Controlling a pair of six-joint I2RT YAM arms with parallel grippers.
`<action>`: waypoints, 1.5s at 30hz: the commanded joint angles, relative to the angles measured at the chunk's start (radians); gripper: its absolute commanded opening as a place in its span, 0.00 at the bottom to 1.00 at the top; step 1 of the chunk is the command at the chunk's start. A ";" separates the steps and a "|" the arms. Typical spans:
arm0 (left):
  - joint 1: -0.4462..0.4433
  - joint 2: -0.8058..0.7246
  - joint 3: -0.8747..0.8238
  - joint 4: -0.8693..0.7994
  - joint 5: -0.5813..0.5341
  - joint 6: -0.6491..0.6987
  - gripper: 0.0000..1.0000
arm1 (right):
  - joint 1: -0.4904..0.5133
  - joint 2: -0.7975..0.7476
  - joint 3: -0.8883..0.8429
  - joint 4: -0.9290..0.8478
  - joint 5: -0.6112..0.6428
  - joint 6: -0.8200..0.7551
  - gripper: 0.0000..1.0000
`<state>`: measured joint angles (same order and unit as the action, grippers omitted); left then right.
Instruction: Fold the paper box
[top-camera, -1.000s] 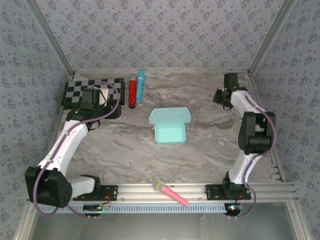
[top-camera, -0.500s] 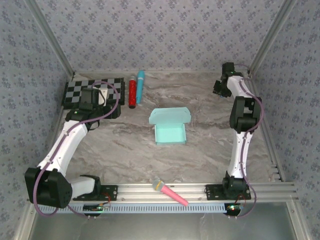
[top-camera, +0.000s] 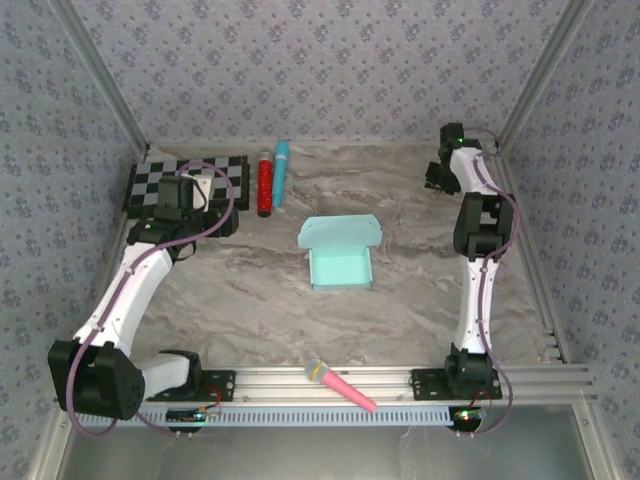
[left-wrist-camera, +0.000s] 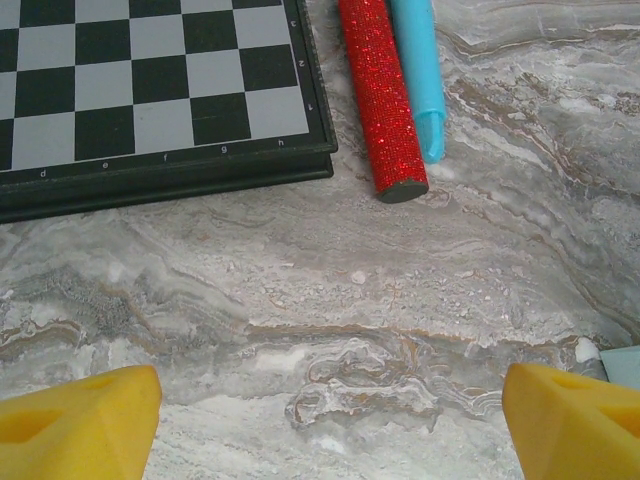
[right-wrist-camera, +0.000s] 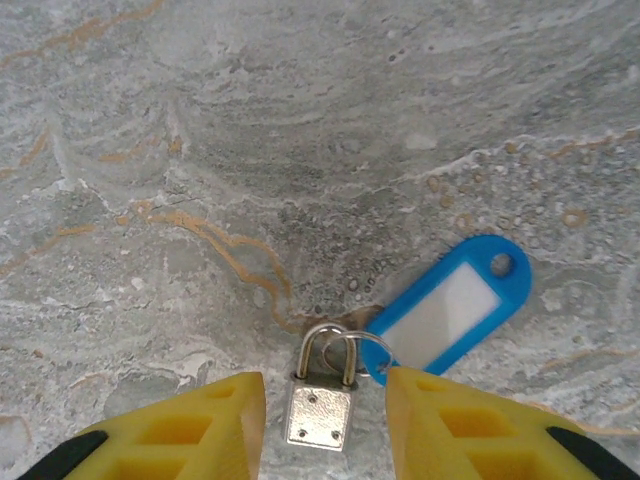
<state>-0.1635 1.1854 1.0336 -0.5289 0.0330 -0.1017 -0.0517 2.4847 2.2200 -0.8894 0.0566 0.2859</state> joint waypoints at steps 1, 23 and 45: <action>0.011 -0.021 0.020 -0.021 0.010 0.016 0.88 | 0.012 0.046 0.061 -0.084 0.014 -0.025 0.39; 0.031 -0.020 0.019 -0.025 0.027 0.014 0.88 | 0.062 -0.064 -0.120 -0.100 0.076 -0.138 0.22; 0.036 -0.014 0.018 -0.025 0.047 0.007 0.89 | 0.086 -0.387 -0.541 0.095 0.003 -0.157 0.34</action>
<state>-0.1364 1.1854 1.0336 -0.5289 0.0601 -0.0956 0.0387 2.1582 1.6756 -0.8120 0.0822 0.1036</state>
